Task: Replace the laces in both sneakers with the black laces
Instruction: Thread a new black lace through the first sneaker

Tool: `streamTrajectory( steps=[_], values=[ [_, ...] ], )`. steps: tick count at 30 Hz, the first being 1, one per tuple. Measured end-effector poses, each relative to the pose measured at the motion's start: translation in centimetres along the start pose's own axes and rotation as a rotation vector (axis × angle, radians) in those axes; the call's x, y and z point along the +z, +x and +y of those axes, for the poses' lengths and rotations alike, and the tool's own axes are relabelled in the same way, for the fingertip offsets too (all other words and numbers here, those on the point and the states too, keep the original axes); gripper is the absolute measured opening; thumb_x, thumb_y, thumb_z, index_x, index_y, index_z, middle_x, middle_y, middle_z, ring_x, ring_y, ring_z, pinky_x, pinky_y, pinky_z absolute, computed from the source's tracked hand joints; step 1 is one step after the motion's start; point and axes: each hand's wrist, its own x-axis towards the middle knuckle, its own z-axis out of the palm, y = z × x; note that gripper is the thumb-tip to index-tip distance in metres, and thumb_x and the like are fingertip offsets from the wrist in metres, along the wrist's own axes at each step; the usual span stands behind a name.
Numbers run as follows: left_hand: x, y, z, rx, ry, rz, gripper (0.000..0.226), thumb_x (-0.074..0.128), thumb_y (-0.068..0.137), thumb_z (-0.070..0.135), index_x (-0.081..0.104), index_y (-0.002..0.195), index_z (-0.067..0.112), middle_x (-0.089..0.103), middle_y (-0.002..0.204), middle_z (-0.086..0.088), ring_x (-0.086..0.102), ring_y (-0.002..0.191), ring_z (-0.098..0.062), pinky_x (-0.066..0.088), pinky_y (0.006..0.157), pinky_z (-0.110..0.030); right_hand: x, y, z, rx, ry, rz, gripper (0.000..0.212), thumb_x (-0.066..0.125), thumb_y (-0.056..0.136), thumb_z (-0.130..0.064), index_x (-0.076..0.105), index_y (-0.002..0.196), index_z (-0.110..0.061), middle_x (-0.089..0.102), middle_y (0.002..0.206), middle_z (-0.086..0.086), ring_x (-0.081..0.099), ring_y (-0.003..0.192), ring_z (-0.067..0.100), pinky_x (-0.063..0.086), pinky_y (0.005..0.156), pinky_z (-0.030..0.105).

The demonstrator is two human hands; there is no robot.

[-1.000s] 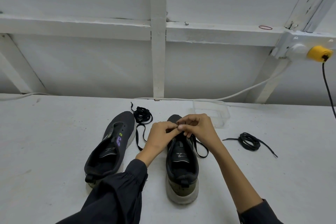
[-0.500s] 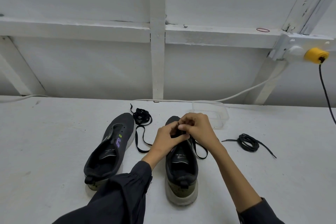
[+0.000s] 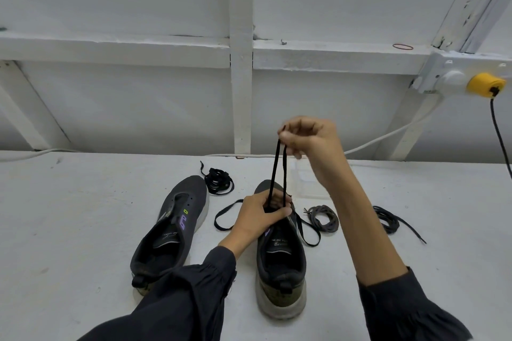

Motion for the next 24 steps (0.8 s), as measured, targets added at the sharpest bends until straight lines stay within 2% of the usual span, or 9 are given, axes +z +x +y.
streamTrajectory(
  steps=[7,9,12,13,15,18,20,22,24],
  values=[
    [-0.3,0.2,0.6,-0.065,-0.048,0.003,0.009,0.072,0.086,0.016,0.073,0.093,0.01,0.074,0.084,0.007,0.068,0.084,-0.006,0.052,0.083,-0.021,0.3,3.6,-1.1,-0.034,0.168,0.119,0.013,0.062,0.087,0.009,0.067,0.085,-0.002,0.064,0.065,0.001,0.054,0.05,0.01,0.042,0.048,0.017],
    [-0.5,0.3,1.0,-0.08,-0.076,-0.009,0.016,0.066,0.092,0.02,0.074,0.094,0.006,0.075,0.085,0.003,0.068,0.085,-0.007,0.053,0.086,-0.024,-0.2,3.8,0.2,-0.004,-0.02,0.103,0.021,0.065,0.086,0.006,0.068,0.105,-0.001,0.069,0.083,0.006,0.062,0.056,0.012,0.051,0.056,0.02],
    [-0.6,0.4,1.7,-0.091,-0.108,-0.021,0.021,0.062,0.094,0.019,0.073,0.096,0.001,0.074,0.086,-0.004,0.068,0.083,-0.009,0.053,0.087,-0.027,-2.0,3.0,1.7,0.14,-0.474,0.043,0.06,0.075,0.081,-0.006,0.055,0.136,-0.019,0.054,0.12,0.002,0.067,0.071,0.016,0.056,0.055,0.025],
    [-0.6,0.5,1.8,-0.092,-0.114,-0.026,0.022,0.063,0.093,0.019,0.073,0.096,0.0,0.074,0.087,-0.007,0.068,0.083,-0.01,0.053,0.088,-0.03,-2.6,2.4,2.0,0.209,-0.575,0.004,0.055,0.077,0.082,-0.013,0.056,0.133,-0.017,0.055,0.121,0.003,0.068,0.072,0.019,0.056,0.052,0.027],
    [-0.7,0.6,1.8,-0.09,-0.124,-0.032,0.022,0.065,0.092,0.019,0.073,0.095,-0.001,0.075,0.089,-0.011,0.068,0.084,-0.013,0.052,0.09,-0.034,-3.4,0.8,2.8,0.397,-0.724,-0.155,0.036,0.074,0.084,-0.034,0.068,0.108,-0.006,0.069,0.104,0.009,0.07,0.068,0.025,0.051,0.049,0.029],
    [-0.6,0.6,1.8,-0.078,-0.089,-0.052,0.021,0.066,0.091,0.023,0.075,0.094,0.005,0.076,0.088,-0.007,0.072,0.089,-0.017,0.054,0.09,-0.033,-3.5,-1.7,4.6,0.573,-0.814,-0.389,0.047,0.065,0.087,-0.051,0.073,0.083,-0.004,0.073,0.078,0.007,0.066,0.062,0.016,0.048,0.053,0.026],
    [-0.3,0.6,1.7,-0.059,-0.062,-0.066,0.015,0.066,0.092,0.023,0.076,0.09,0.013,0.076,0.087,-0.005,0.072,0.088,-0.015,0.054,0.087,-0.028,-2.9,-2.9,5.7,0.483,-0.734,-0.331,0.042,0.067,0.086,-0.047,0.074,0.078,-0.007,0.068,0.068,0.009,0.055,0.058,0.01,0.042,0.057,0.024],
    [-0.1,0.6,1.5,-0.049,-0.083,-0.042,0.008,0.068,0.09,0.018,0.075,0.089,0.017,0.076,0.085,-0.006,0.071,0.085,-0.012,0.053,0.083,-0.024,-2.3,-3.5,6.5,0.364,-0.631,-0.172,0.028,0.073,0.084,-0.038,0.076,0.077,-0.011,0.067,0.073,0.009,0.049,0.057,0.008,0.038,0.059,0.022],
    [0.0,0.7,1.1,-0.047,-0.086,-0.013,0.009,0.074,0.084,0.02,0.074,0.093,0.017,0.074,0.085,-0.012,0.067,0.081,-0.015,0.053,0.082,-0.034,-1.9,-3.5,6.9,0.309,-0.567,-0.035,0.014,0.079,0.079,-0.033,0.074,0.071,-0.022,0.066,0.083,-0.004,0.05,0.063,0.008,0.039,0.064,0.027]
  ],
)
